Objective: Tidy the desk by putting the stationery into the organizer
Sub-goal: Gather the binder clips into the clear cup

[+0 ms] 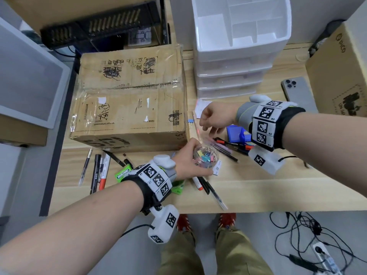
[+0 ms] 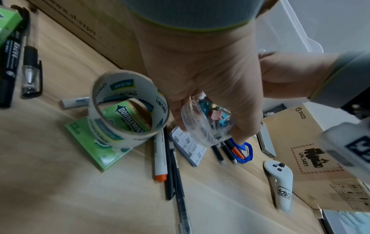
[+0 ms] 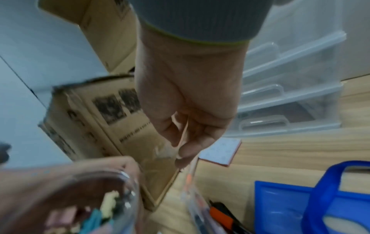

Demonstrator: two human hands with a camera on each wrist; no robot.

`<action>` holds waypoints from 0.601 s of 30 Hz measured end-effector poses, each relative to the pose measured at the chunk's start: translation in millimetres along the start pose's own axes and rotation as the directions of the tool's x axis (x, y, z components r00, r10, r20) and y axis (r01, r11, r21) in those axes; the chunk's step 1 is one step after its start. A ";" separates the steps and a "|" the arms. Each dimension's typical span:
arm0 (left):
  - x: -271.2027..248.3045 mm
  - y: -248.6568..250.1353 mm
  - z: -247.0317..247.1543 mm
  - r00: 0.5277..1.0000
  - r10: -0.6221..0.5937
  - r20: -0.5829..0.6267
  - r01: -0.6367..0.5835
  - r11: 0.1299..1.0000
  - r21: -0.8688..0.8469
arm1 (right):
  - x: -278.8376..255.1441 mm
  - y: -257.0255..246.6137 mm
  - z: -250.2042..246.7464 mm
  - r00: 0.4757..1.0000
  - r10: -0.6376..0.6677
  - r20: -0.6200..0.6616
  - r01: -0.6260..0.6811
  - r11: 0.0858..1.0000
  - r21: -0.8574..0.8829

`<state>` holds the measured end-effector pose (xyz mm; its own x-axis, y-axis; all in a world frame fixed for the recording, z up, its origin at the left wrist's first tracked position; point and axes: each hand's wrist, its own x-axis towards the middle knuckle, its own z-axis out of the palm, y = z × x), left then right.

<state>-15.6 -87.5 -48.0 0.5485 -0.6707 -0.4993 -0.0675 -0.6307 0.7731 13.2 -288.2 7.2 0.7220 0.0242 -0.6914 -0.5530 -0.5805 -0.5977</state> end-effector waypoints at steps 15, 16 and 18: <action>2.6 2.3 3.0 1.000 0.001 0.005 -0.001 1.000 -0.018 | 70.1 31.0 33.3 0.965 -0.217 -0.148 0.133 0.889 -0.439; 2.1 3.2 3.1 1.000 0.002 0.009 -0.002 1.000 -0.023 | 72.4 30.8 32.7 0.954 -0.249 -0.165 0.150 0.877 -0.457; 1.7 3.5 1.9 1.000 0.000 0.012 0.000 0.999 -0.035 | 77.0 26.8 34.4 0.940 -0.302 -0.157 0.191 0.850 -0.492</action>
<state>-16.5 -91.5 -46.8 0.5380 -0.6758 -0.5039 -0.0378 -0.6165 0.7864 39.7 -273.9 -76.0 0.9111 0.0702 -0.4062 -0.1278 -0.8888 -0.4402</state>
